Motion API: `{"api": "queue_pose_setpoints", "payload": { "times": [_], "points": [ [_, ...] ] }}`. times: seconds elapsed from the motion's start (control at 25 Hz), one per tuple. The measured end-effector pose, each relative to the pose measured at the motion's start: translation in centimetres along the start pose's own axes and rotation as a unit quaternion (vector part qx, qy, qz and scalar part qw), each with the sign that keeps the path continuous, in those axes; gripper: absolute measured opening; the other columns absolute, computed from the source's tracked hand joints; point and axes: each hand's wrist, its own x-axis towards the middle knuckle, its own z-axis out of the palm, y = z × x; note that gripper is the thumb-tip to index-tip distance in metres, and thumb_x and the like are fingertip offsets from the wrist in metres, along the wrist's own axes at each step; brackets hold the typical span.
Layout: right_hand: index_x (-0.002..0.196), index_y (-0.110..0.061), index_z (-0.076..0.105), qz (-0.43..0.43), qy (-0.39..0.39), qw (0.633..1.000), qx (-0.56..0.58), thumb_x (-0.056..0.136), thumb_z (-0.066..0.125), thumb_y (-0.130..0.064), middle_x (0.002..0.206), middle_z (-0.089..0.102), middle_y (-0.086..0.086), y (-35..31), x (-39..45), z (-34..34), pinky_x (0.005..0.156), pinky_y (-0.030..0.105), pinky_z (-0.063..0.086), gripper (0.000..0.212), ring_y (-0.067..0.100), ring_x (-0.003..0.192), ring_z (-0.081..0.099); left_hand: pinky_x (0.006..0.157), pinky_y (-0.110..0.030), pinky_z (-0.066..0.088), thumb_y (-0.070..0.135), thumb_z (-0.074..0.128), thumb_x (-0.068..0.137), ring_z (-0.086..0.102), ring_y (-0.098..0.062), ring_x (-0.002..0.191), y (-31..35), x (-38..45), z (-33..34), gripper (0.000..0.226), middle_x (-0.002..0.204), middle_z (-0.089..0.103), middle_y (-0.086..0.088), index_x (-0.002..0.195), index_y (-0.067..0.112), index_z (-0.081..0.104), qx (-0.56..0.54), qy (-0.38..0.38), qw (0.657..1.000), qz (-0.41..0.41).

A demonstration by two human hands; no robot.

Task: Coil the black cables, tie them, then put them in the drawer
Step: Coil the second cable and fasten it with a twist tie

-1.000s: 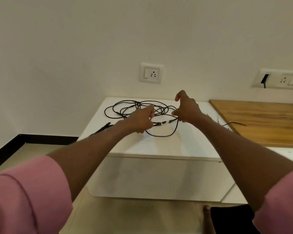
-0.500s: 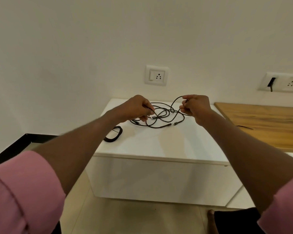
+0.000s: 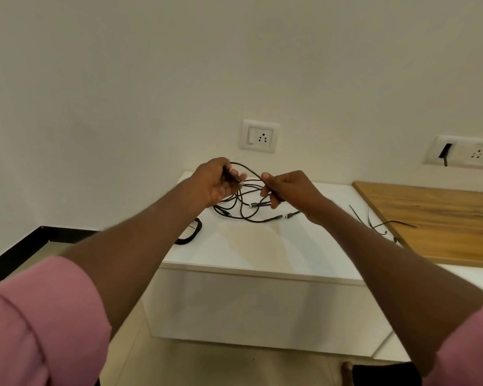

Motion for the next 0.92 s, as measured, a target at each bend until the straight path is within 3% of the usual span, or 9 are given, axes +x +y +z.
{"api": "queue_pose_setpoints", "payload": {
  "times": [0.12, 0.24, 0.32, 0.44, 0.52, 0.64, 0.72, 0.8, 0.92],
  "points": [
    [0.084, -0.011, 0.08, -0.016, 0.058, 0.997, -0.041, 0.099, 0.065, -0.044, 0.071, 0.072, 0.013, 1.0, 0.6, 0.0, 0.069, 0.029, 0.053, 0.039, 0.017, 0.062, 0.067, 0.046, -0.029, 0.058, 0.002, 0.038, 0.102, 0.066, -0.026, 0.061, 1.1, 0.2, -0.5, 0.026, 0.061, 0.051, -0.011, 0.078, 0.005, 0.046, -0.212, 0.012, 0.977, -0.004],
    [0.087, -0.022, 0.078, -0.032, 0.07, 0.983, -0.165, 0.099, 0.063, -0.041, 0.07, 0.069, 0.002, 1.6, 0.9, -0.1, 0.068, 0.031, 0.049, 0.028, 0.025, 0.069, 0.066, 0.051, -0.037, 0.062, 0.022, 0.036, 0.112, 0.074, -0.039, 0.087, 1.7, 0.8, -0.7, 0.036, 0.088, 0.07, -0.022, 0.086, 0.003, 0.053, -0.288, -0.021, 0.956, 0.046],
    [0.094, -0.026, 0.075, -0.052, 0.032, 0.947, -0.315, 0.1, 0.06, -0.036, 0.075, 0.065, -0.007, 2.0, 0.4, 0.3, 0.073, 0.035, 0.047, 0.019, 0.025, 0.076, 0.064, 0.07, -0.043, 0.065, 0.025, 0.035, 0.113, 0.072, -0.04, 0.104, 1.9, 1.4, -0.8, 0.036, 0.108, 0.073, -0.026, 0.099, 0.002, 0.059, -0.259, -0.024, 0.961, 0.089],
    [0.092, -0.029, 0.066, -0.14, -0.035, 0.889, -0.434, 0.102, 0.056, -0.03, 0.085, 0.067, -0.013, 2.2, 0.2, 1.1, 0.075, 0.036, 0.045, 0.014, 0.02, 0.086, 0.063, 0.093, -0.041, 0.059, 0.031, 0.044, 0.111, 0.069, -0.03, 0.115, 1.7, 1.8, -0.6, 0.035, 0.118, 0.074, -0.015, 0.106, 0.007, 0.069, 0.008, 0.004, 0.979, 0.201],
    [0.088, -0.03, 0.064, -0.183, -0.077, 0.888, -0.415, 0.102, 0.057, -0.03, 0.082, 0.065, -0.015, 1.7, 0.4, 1.6, 0.074, 0.037, 0.049, 0.016, 0.017, 0.083, 0.061, 0.095, -0.041, 0.058, 0.036, 0.051, 0.108, 0.066, -0.025, 0.116, 0.9, 1.5, -0.3, 0.032, 0.12, 0.074, -0.004, 0.108, 0.014, 0.075, 0.193, -0.009, 0.948, 0.255],
    [0.1, -0.027, 0.077, -0.206, -0.087, 0.918, -0.329, 0.1, 0.064, -0.026, 0.076, 0.063, -0.017, 0.5, 0.7, 2.3, 0.071, 0.03, 0.047, 0.013, 0.008, 0.072, 0.056, 0.089, -0.04, 0.061, 0.035, 0.056, 0.105, 0.068, -0.023, 0.111, -0.1, 1.0, -0.3, 0.027, 0.116, 0.076, 0.003, 0.108, 0.021, 0.079, 0.363, -0.073, 0.891, 0.264],
    [0.101, -0.024, 0.081, -0.194, -0.043, 0.952, -0.231, 0.095, 0.072, -0.024, 0.065, 0.063, -0.013, -0.3, 0.8, 2.2, 0.065, 0.022, 0.042, 0.011, 0.003, 0.06, 0.054, 0.078, -0.037, 0.062, 0.03, 0.055, 0.105, 0.075, -0.026, 0.091, -0.6, 0.8, -0.5, 0.029, 0.101, 0.079, -0.006, 0.101, 0.012, 0.078, 0.389, -0.121, 0.886, 0.22],
    [0.092, -0.018, 0.083, -0.168, 0.003, 0.978, -0.122, 0.09, 0.077, -0.021, 0.061, 0.067, -0.005, -0.9, 0.9, 1.7, 0.06, 0.024, 0.046, 0.007, 0.003, 0.054, 0.053, 0.058, -0.03, 0.053, 0.028, 0.051, 0.108, 0.072, -0.026, 0.064, -0.9, 0.3, -0.4, 0.038, 0.081, 0.075, -0.015, 0.095, 0.001, 0.074, 0.405, -0.165, 0.883, 0.169],
    [0.085, -0.008, 0.081, -0.105, 0.062, 0.992, 0.033, 0.083, 0.085, -0.017, 0.064, 0.069, 0.001, -1.2, 1.0, 0.5, 0.047, 0.026, 0.044, 0.01, 0.007, 0.048, 0.053, 0.046, -0.026, 0.028, 0.032, 0.042, 0.11, 0.04, -0.016, 0.041, -0.9, 0.0, -0.1, 0.049, 0.058, 0.055, -0.009, 0.097, -0.002, 0.074, 0.402, -0.189, 0.89, 0.104]
  ]
}}
